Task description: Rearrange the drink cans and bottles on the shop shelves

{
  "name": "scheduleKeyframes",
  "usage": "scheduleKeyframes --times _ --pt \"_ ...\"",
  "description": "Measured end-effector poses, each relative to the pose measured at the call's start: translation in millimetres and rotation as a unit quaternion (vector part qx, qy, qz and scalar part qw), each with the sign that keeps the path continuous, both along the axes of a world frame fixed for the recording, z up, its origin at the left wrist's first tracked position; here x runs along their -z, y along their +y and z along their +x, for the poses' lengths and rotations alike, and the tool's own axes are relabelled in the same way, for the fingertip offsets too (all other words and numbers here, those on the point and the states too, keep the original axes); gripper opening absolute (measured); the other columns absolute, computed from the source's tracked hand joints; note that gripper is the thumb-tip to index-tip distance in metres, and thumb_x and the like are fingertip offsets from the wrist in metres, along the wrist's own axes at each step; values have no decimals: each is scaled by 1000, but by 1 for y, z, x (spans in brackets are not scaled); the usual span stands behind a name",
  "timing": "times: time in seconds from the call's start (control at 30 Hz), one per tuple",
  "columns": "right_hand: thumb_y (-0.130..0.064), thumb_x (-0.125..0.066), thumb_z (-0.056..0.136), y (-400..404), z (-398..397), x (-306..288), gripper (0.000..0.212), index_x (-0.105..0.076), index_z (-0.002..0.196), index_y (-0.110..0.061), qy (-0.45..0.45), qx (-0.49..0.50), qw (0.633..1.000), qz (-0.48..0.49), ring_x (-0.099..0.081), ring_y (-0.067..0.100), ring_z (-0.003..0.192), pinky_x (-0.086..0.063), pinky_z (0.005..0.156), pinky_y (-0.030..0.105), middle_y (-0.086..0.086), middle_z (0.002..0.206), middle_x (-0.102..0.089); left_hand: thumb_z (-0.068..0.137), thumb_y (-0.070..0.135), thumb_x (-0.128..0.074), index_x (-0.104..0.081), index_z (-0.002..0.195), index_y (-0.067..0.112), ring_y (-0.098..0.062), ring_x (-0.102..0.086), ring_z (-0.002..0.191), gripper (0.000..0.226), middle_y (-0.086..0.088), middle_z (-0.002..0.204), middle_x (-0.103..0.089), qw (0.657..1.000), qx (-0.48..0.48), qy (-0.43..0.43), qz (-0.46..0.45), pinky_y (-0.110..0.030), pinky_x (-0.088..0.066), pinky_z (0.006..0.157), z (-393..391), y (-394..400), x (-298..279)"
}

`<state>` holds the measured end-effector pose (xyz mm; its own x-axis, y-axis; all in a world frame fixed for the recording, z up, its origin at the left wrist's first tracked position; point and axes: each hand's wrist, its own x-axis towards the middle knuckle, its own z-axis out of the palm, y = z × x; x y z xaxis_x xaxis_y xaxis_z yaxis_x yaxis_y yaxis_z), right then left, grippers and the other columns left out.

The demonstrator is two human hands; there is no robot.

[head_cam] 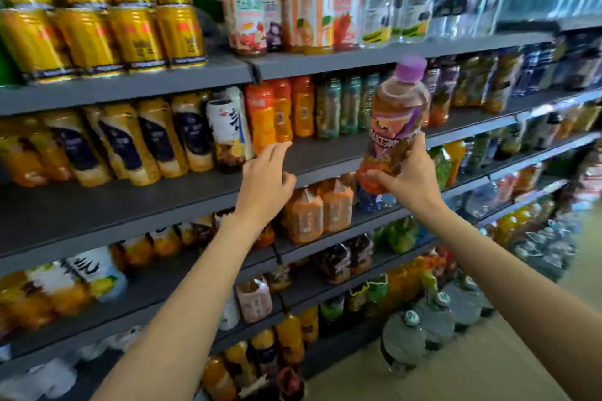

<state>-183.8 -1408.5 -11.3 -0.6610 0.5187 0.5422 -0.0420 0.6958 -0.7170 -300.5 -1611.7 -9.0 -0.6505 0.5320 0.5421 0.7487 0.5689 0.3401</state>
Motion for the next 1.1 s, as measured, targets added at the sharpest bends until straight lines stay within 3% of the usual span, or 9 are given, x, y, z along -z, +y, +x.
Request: scheduleKeyframes --times 0.17,0.33,0.47,0.57,0.67,0.83,0.93,1.03,1.1 --pt "-16 -80 72 72 15 12 82 -31 136 -3 46 63 997 -18 -46 22 120 -31 91 11 10 130 -48 94 14 -44 -34 142 21 -16 -46 119 49 2 140 -39 998 56 -18 -9 -37 -26 101 5 89 3" --pt "-7 -79 71 151 12 33 71 -41 129 -2 17 36 997 59 -35 0 104 -24 81 -6 4 117 -44 93 13 -45 -32 141 19 -16 -45 121 50 0 139 -39 997 75 -33 5 -37 -27 102 -20 173 10" --pt "-1 -75 74 232 -11 36 61 -43 126 2 7 28 992 121 -31 -3 101 -31 82 2 3 111 -39 94 15 -46 -31 143 17 -22 -48 119 51 -2 141 -39 995 77 -56 24 -41 -33 101 -52 250 17" --pt "-1 -73 76 289 -32 25 60 -43 128 -1 -9 27 990 141 -31 1 105 -25 82 -1 0 111 -38 94 18 -48 -30 142 16 -29 -53 110 52 -6 140 -40 994 74 -76 32 -43 -41 93 -72 313 19" --pt "-2 -74 76 343 -54 17 62 -42 129 -2 -9 32 992 126 -36 4 105 -27 80 3 1 113 -39 93 22 -51 -28 143 14 -25 -43 124 55 -5 143 -35 992 83 -80 41 -37 -37 98 -87 371 17" --pt "-3 -78 70 421 -91 24 69 -43 129 -1 12 51 996 77 -33 0 105 -23 81 -7 6 118 -42 90 28 -60 -27 143 11 -24 -38 130 65 -10 143 -35 991 57 -104 68 -36 -36 104 -110 440 19" --pt "-8 -79 70 461 -115 34 71 -41 131 -5 31 58 998 16 -40 9 110 -30 88 6 1 118 -41 86 34 -64 -26 142 9 -24 -37 130 73 -11 142 -36 990 14 -116 84 -35 -33 106 -122 474 33" --pt "-8 -79 70 504 -137 47 74 -36 131 -8 40 49 997 -43 -46 23 116 -41 99 36 9 124 -47 83 35 -67 -22 144 8 -26 -33 133 80 -13 144 -32 981 -38 -158 102 -35 -28 109 -130 507 48" --pt "-10 -79 72 533 -149 53 72 -35 128 -8 13 36 997 -73 -48 29 118 -42 99 46 12 125 -49 82 34 -68 -23 144 5 -30 -34 132 81 -15 143 -33 968 -80 -194 138 -38 -30 109 -130 528 55"
